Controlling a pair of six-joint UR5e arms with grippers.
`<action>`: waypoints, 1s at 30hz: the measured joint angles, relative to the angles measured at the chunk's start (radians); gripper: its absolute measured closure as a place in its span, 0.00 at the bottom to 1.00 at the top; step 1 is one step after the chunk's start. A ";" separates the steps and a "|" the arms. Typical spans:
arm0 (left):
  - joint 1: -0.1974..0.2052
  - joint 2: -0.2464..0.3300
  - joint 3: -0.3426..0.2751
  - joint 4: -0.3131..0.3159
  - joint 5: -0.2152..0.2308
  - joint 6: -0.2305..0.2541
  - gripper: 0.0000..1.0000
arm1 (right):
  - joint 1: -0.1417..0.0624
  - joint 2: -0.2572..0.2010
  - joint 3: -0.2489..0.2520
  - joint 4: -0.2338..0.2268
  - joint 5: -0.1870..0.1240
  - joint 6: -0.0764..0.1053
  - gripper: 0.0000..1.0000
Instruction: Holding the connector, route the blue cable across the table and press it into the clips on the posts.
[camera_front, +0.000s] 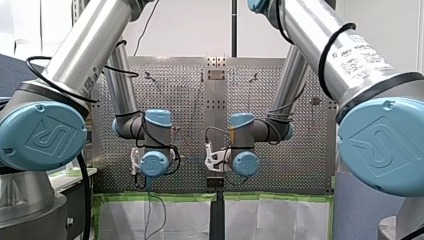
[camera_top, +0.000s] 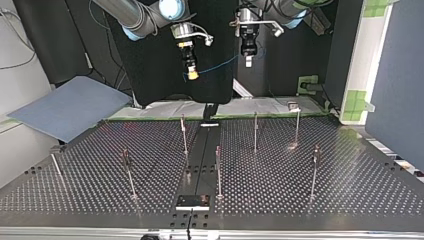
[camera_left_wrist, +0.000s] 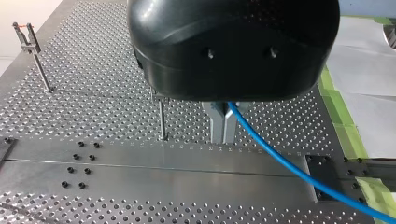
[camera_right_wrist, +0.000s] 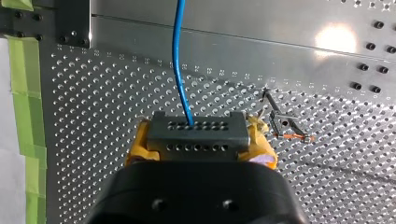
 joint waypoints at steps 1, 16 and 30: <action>0.000 0.000 0.000 0.000 0.000 0.000 1.00 | 0.000 0.000 0.000 0.000 0.000 0.000 1.00; -0.003 0.013 0.010 -0.013 -0.012 -0.004 1.00 | -0.008 -0.009 -0.010 0.009 0.009 0.001 1.00; 0.022 0.127 0.069 -0.126 -0.094 -0.032 1.00 | 0.000 -0.124 -0.108 0.124 0.045 0.072 1.00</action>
